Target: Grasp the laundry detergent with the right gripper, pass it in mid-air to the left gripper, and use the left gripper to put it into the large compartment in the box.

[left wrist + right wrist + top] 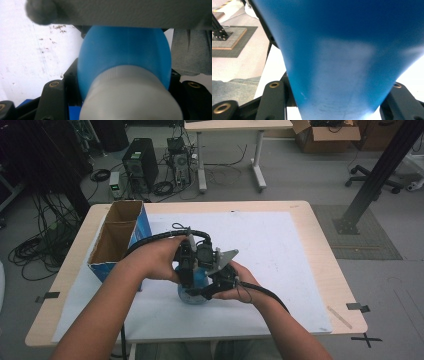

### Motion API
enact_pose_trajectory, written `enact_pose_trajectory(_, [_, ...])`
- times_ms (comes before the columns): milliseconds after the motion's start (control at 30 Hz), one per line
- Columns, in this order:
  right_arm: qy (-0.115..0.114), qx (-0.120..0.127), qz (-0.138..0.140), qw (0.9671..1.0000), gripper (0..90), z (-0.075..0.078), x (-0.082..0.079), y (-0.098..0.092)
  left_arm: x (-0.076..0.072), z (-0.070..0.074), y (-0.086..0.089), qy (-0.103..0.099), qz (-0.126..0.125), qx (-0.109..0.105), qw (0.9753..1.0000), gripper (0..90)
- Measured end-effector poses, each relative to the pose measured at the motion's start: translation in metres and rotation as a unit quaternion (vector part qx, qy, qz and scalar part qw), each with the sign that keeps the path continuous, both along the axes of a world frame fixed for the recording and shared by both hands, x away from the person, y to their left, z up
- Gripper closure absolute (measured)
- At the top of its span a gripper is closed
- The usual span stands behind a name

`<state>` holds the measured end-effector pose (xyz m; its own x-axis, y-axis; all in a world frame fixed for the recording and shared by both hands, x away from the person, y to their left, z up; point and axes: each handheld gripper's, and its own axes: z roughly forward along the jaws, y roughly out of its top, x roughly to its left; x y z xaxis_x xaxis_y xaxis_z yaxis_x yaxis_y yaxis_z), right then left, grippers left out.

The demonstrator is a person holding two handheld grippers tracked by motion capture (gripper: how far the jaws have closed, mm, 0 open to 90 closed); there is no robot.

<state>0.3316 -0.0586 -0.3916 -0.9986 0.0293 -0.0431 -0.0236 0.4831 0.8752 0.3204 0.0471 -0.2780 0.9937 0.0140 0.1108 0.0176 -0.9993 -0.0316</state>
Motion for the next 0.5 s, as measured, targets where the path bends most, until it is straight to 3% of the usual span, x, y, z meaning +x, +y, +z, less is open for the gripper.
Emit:
enact_pose_trajectory(67, [-0.008,-0.003,-0.005,1.0000,45.3,0.0003,0.0006,-0.0009,0.0000,0.0010,0.0000,-0.003,-0.005,0.001,1.0000,38.5])
enact_pose_trajectory(100, [-0.027,-0.004,-0.003,0.9996,45.2,0.0001,0.0028,-0.0017,-0.0002,0.0012,0.0001,-0.004,-0.006,0.000,1.0000,38.5])
enact_pose_trajectory(133, [-0.005,0.004,-0.002,1.0000,44.9,0.0006,-0.0006,-0.0023,-0.0001,0.0022,-0.0003,-0.006,-0.008,0.002,1.0000,38.5])
enact_pose_trajectory(167, [-0.005,0.004,-0.002,1.0000,44.9,0.0006,-0.0006,-0.0023,-0.0001,0.0022,-0.0003,-0.006,-0.008,0.002,1.0000,38.6])
enact_pose_trajectory(200, [-0.023,0.001,-0.003,0.9997,44.7,-0.0001,0.0017,-0.0034,0.0001,0.0022,-0.0003,-0.004,-0.007,0.001,1.0000,38.6])
enact_pose_trajectory(500, [-0.009,0.010,-0.026,0.9996,36.9,-0.0061,0.0001,-0.0079,0.0038,0.0071,-0.0008,-0.009,-0.004,-0.001,1.0000,38.5])
